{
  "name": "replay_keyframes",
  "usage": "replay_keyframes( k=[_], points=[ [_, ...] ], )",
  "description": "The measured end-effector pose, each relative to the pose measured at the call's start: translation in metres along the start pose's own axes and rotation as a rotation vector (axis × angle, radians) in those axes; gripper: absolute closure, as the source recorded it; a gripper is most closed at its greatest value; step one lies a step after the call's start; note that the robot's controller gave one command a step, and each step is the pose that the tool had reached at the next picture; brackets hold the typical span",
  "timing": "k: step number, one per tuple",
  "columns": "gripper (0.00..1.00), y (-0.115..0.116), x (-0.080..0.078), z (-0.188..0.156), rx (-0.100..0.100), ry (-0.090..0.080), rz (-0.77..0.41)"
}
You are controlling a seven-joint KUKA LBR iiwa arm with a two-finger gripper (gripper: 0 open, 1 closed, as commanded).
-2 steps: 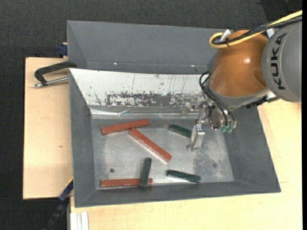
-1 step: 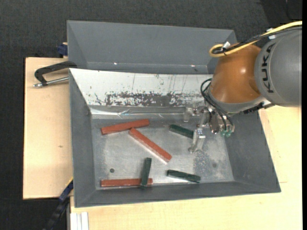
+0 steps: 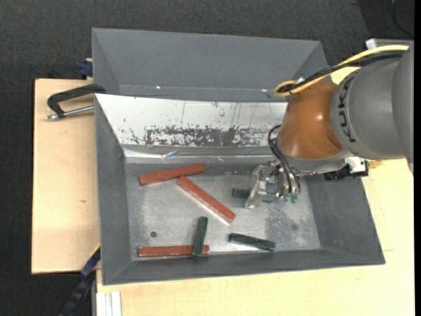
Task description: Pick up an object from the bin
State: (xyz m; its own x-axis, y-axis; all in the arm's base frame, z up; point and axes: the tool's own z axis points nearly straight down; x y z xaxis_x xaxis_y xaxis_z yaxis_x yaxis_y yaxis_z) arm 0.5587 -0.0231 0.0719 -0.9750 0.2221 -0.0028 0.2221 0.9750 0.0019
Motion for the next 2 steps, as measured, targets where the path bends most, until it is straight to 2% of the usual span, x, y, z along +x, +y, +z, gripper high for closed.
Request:
replay_keyframes(
  k=[1, 2],
  points=[
    [1.0, 0.0, 0.0, 0.0, 0.0, 0.0, 0.0],
    [1.0, -0.021, -0.006, -0.175, -0.001, -0.009, 0.0]
  ],
)
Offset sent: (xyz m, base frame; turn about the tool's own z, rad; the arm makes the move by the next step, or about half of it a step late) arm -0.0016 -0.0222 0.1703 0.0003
